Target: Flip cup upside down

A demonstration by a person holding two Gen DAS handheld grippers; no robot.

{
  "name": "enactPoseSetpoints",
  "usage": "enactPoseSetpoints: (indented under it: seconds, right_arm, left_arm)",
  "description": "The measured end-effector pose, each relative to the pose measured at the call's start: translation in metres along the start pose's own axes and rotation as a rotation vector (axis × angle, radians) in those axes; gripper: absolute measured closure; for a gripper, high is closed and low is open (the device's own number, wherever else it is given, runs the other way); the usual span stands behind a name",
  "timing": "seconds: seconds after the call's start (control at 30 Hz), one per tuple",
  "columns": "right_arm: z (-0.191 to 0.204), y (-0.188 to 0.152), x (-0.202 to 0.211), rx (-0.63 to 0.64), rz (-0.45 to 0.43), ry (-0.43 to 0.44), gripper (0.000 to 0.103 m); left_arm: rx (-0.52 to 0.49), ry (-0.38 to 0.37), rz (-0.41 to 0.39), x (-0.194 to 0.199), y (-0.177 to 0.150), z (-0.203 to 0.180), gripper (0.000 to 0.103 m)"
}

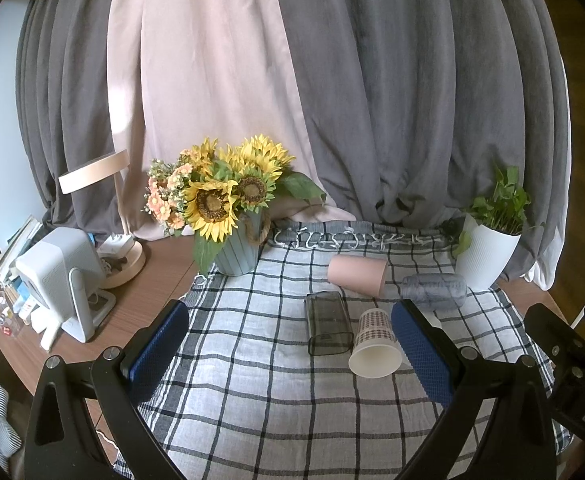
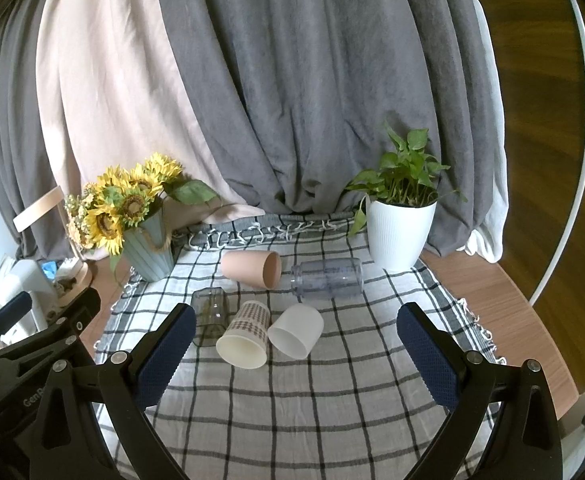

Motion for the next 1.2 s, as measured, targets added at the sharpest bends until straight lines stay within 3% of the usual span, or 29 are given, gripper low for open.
enactPoseSetpoints:
  seconds: [0.77,0.97,1.2]
  right_arm:
    - [0.006,0.002,-0.015,0.012,0.02,0.006,0.002]
    - [0.009,0.003,-0.031,0.025,0.06,0.021,0.002]
    - [0.027,0.021,-0.087,0.134,0.206,0.099,0.002]
  left_arm:
    - [-0.002,0.005,0.031,-0.015,0.004,0.002,0.0]
    - [0.029,0.068,0.127,-0.043,0.0,0.009,0.0]
    - [0.138,0.147,0.243,-0.09,0.003,0.018,0.0]
Point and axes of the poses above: each gripper's, at about its wrist camera, not at the fingertips, and x roughly against the way its jaws point, z to its left, y to its top, the point moved 6 cm from there along -x, roughly the way its jaws point, and after that the axes turned 5 degrees about -y, right-handed, at the moved point
